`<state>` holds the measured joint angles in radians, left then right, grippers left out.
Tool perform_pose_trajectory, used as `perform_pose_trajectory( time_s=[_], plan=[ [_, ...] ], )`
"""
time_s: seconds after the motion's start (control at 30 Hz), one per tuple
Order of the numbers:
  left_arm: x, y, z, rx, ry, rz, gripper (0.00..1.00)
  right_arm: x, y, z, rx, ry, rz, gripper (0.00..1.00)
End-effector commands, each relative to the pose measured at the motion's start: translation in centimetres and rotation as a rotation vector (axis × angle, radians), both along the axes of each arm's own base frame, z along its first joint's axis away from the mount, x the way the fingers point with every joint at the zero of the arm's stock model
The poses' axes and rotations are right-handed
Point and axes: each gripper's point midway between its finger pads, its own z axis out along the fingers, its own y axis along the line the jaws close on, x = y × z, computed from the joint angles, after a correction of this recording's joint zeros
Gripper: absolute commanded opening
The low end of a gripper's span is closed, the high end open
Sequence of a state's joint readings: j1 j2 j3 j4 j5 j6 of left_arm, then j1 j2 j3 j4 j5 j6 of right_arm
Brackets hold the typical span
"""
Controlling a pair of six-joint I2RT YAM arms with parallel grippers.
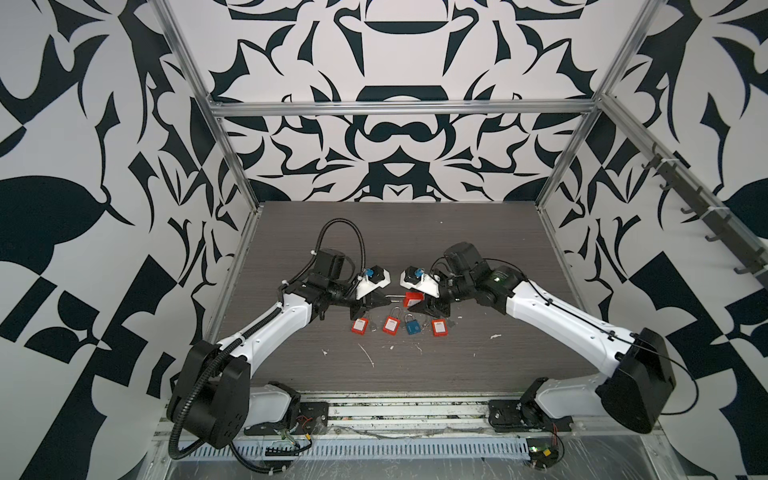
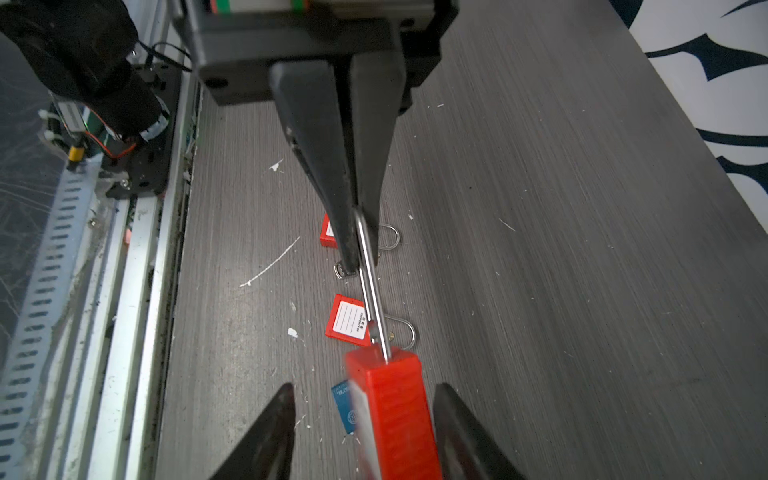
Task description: Lock with the key
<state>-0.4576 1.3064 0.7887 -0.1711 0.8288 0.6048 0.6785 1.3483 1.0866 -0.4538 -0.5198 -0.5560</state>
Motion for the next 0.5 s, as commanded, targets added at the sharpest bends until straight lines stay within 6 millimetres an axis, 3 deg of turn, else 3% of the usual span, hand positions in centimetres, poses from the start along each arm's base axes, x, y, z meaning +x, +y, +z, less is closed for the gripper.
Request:
perform_pose_trajectory(
  time_s=[0.0, 0.1, 0.13, 0.33, 0.47],
  plan=[
    [-0.5, -0.4, 0.7, -0.037, 0.002, -0.007, 0.00, -0.7, 0.0, 3.6, 0.054, 0.007, -0.011, 0.60],
    [-0.7, -0.6, 0.5, -0.028, 0.006, -0.002, 0.00, -0.7, -0.6, 3.6, 0.018, 0.004, -0.027, 0.61],
    [-0.9, -0.5, 1.5, -0.042, -0.020, -0.002, 0.00, -0.6, -0.9, 3.4, 0.000, -0.002, -0.032, 0.62],
    [-1.3, -0.8, 1.6, -0.049, -0.022, -0.019, 0.00, -0.4, -2.5, 1.6, -0.123, -0.003, -0.054, 0.62],
    [-2.0, -1.3, 2.0, -0.065, -0.018, -0.051, 0.00, -0.8, -2.8, 0.4, -0.170, 0.021, -0.031, 0.55]
  ],
)
